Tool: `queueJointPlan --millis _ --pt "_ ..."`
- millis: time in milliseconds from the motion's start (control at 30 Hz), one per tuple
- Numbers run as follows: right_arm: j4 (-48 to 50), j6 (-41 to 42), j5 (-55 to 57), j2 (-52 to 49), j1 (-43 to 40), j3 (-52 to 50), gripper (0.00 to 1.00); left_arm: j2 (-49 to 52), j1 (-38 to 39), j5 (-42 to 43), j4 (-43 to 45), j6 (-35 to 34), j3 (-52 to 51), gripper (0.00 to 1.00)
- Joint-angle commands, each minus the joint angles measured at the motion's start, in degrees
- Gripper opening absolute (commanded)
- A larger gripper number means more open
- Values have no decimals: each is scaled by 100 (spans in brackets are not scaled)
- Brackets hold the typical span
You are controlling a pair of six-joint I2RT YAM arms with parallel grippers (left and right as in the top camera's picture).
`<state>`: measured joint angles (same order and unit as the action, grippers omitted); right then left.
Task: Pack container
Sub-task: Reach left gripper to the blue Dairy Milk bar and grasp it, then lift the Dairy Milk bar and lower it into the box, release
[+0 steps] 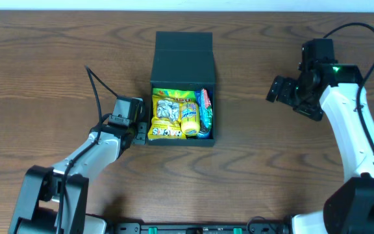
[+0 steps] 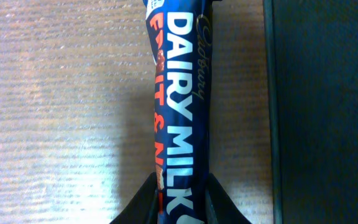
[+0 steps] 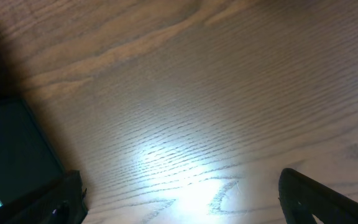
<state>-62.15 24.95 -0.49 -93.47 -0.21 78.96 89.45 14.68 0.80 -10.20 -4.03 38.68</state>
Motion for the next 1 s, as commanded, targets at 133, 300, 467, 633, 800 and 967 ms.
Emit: queueJointPlan --millis 133,300,467,633,800,967 --pt "-4 -85 7 59 -46 46 99 -776 -9 -144 -229 66 365 8" --pt "0 -85 7 59 -46 46 99 -1434 22 -107 -330 -125 601 6" --pt "48 -83 4 59 -46 46 99 -1794 313 404 -236 -861 887 6" --pt "105 -81 -63 59 -46 46 99 -1646 1045 498 223 -1735 940 6" --pt "98 -81 -146 59 -46 46 99 -1104 1665 463 896 -2896 942 6" --pt "52 -90 -142 59 -46 46 99 -601 1808 474 1073 -2968 951 6"
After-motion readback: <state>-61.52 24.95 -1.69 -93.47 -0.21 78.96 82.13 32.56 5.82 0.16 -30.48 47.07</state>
